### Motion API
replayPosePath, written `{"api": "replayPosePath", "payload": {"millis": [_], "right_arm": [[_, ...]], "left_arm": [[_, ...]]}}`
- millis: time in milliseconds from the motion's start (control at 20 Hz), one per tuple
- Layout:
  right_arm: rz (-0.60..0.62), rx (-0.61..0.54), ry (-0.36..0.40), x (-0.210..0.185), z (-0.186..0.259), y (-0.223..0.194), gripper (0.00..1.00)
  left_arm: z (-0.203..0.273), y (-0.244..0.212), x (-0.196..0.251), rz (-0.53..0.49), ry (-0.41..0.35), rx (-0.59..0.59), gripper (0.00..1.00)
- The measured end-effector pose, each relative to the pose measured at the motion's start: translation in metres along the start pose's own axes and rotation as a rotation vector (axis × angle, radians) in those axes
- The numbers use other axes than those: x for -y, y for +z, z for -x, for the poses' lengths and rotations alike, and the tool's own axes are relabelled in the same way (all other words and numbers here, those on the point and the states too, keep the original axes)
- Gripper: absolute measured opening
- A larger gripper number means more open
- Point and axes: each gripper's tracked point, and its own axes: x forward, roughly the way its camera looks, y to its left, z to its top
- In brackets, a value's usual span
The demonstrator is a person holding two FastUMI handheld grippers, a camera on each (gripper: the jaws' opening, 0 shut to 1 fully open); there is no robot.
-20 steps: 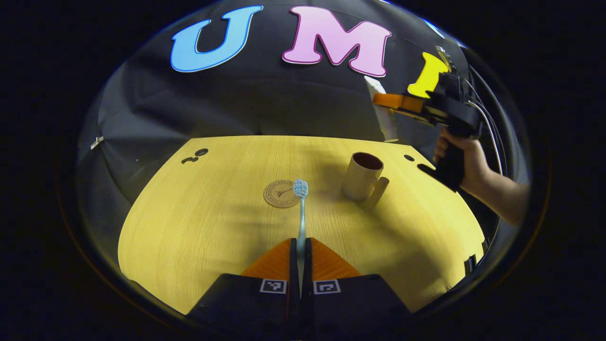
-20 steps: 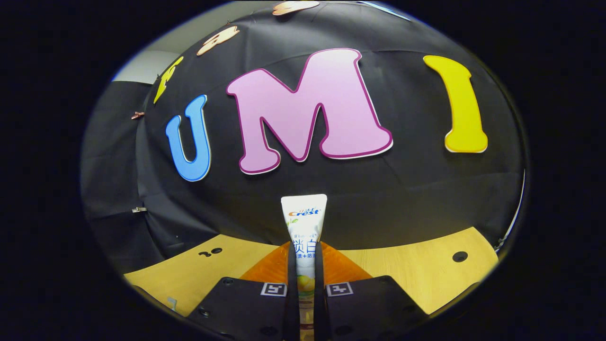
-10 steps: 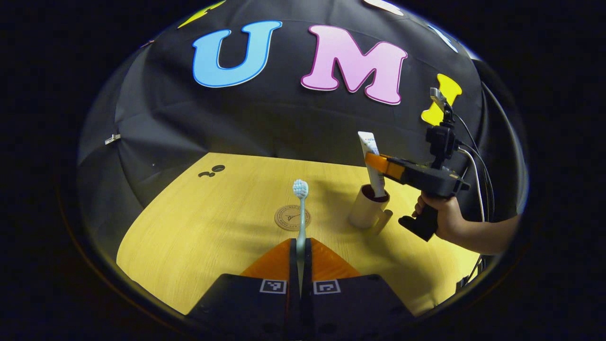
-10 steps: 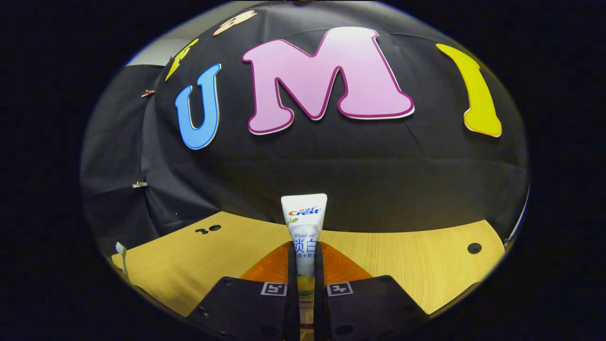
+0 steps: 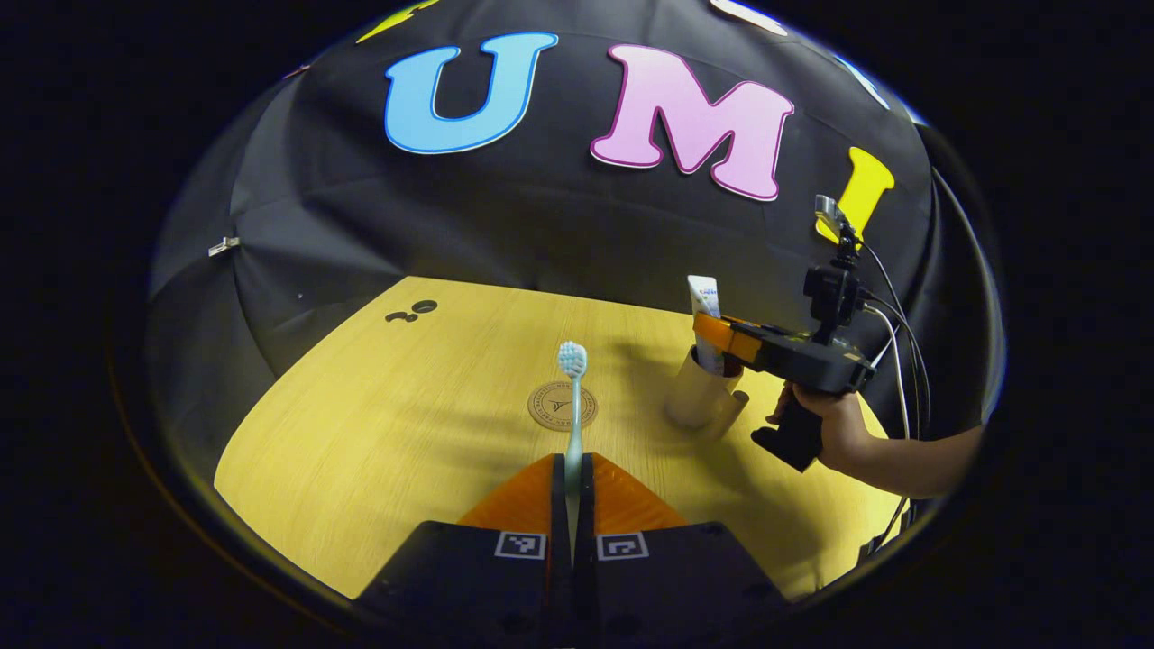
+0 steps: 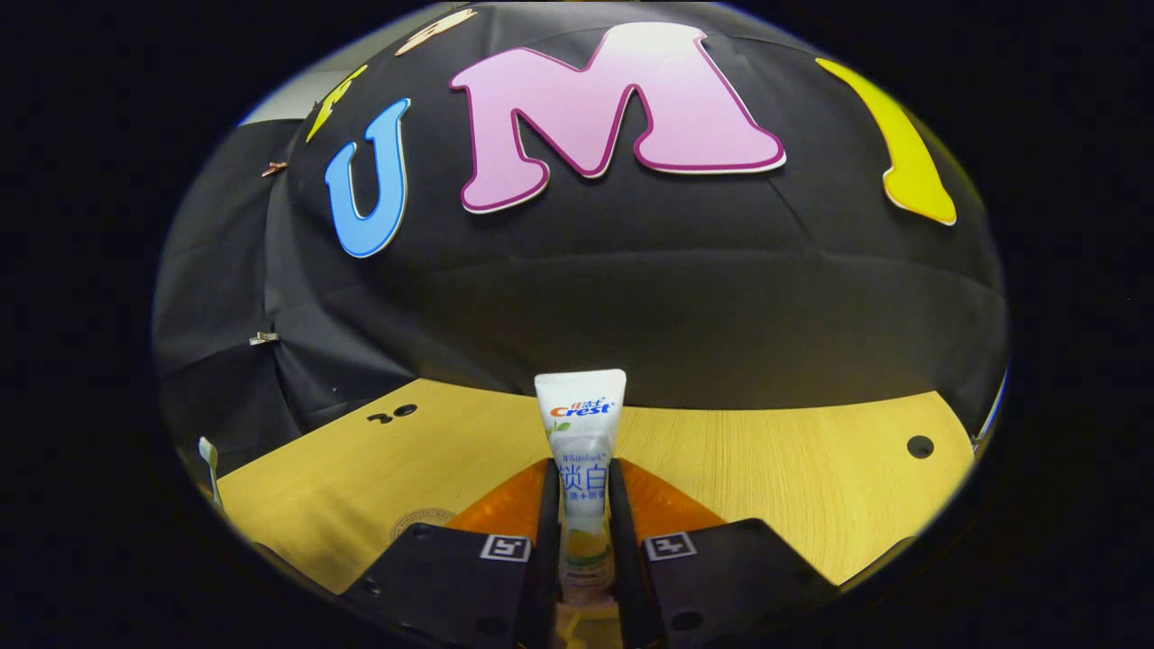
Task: Put the toothbrush and toothpaste on the desktop into the cup, then pick up the cup and place it on the coaster on the desktop.
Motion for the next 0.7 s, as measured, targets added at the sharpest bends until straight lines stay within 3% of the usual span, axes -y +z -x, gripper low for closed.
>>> {"api": "replayPosePath", "payload": {"millis": [150,200,300,350,700], "right_arm": [[0.001,-0.010,-0.002,0.002,0.008,-0.003,0.60],[-0.004,-0.013,-0.001,0.003,0.011,-0.001,0.64],[-0.017,-0.023,-0.016,0.009,0.023,0.002,0.80],[-0.024,-0.026,-0.023,0.013,0.028,0.001,0.98],[-0.045,-0.056,-0.091,0.054,0.077,-0.002,0.98]], "left_arm": [[-0.003,0.008,0.014,-0.017,-0.027,0.012,0.06],[-0.004,0.011,0.018,-0.021,-0.036,0.018,0.06],[-0.008,0.024,0.034,-0.008,-0.071,0.044,0.06],[-0.011,0.034,0.042,-0.003,-0.088,0.063,0.06],[-0.041,0.129,0.117,0.040,-0.268,0.271,0.06]]}}
